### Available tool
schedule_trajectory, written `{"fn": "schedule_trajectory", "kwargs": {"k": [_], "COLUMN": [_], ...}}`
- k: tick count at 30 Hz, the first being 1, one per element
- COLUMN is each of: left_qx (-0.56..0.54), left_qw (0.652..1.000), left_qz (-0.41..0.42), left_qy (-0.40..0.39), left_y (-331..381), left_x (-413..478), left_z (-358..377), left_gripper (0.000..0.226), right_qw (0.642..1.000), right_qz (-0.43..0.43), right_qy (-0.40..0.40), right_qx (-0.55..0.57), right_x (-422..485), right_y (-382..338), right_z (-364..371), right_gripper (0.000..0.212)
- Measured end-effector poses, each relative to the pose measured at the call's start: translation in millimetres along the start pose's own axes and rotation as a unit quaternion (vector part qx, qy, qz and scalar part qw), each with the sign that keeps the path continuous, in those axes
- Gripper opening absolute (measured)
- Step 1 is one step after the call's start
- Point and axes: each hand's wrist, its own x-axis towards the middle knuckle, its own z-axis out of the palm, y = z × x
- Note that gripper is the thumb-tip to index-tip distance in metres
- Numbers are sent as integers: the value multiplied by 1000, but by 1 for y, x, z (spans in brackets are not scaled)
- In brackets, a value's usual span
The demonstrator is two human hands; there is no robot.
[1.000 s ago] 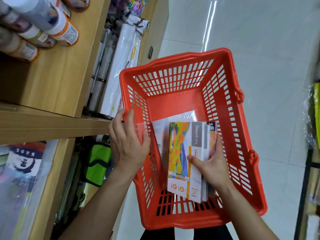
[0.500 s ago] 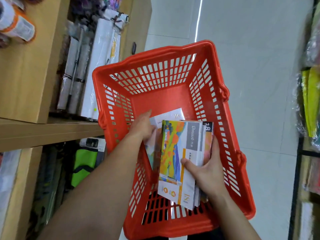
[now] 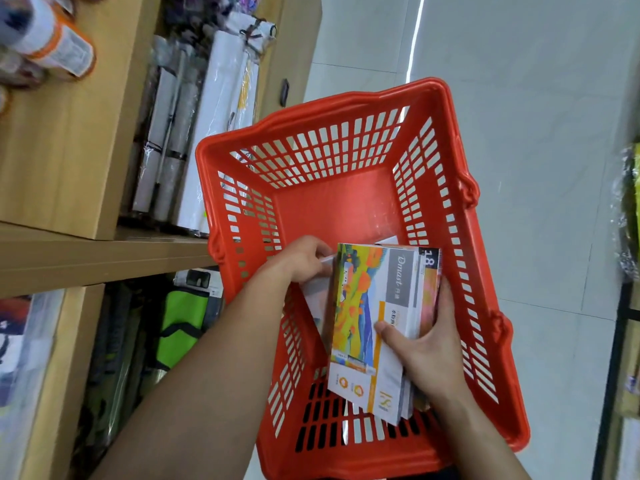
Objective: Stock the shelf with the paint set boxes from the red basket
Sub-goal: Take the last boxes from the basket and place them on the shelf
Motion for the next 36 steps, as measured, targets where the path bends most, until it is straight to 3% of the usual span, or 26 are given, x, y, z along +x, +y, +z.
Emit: {"fn": "schedule_trajectory", "kwargs": {"k": [4, 12, 16, 19, 25, 28, 32, 36], "left_qx": [-37, -155, -218, -232, -280, -297, -351, -321], "left_qw": [992, 919, 912, 917, 936, 933, 904, 915], "left_qz": [58, 50, 51, 42, 45, 53, 55, 86], "left_qy": [104, 358, 343, 321, 208, 198, 237, 231], "left_y": [14, 36, 36, 24, 3, 5, 2, -10], "left_x": [-36, -136, -155, -157, -162, -162, -157, -162], "left_z": [-15, 1, 32, 46, 56, 63, 70, 74], "left_gripper": [18, 20, 26, 35, 70, 82, 68, 73], "right_qw": [999, 994, 996, 995, 992, 990, 987, 987], "right_qz": [-1, 12, 6, 5, -6, 1, 5, 1], "right_qy": [-27, -39, -28, -50, -90, -97, -98, -98], "right_qx": [34, 98, 80, 82, 92, 102, 125, 125], "right_x": [-3, -6, -4, 0, 6, 6, 8, 13], "right_y": [-1, -9, -6, 0, -3, -5, -6, -11], "right_z": [-8, -6, 1, 6, 16, 25, 30, 27], "right_gripper": [114, 120, 123, 114, 96, 95, 97, 89]}}
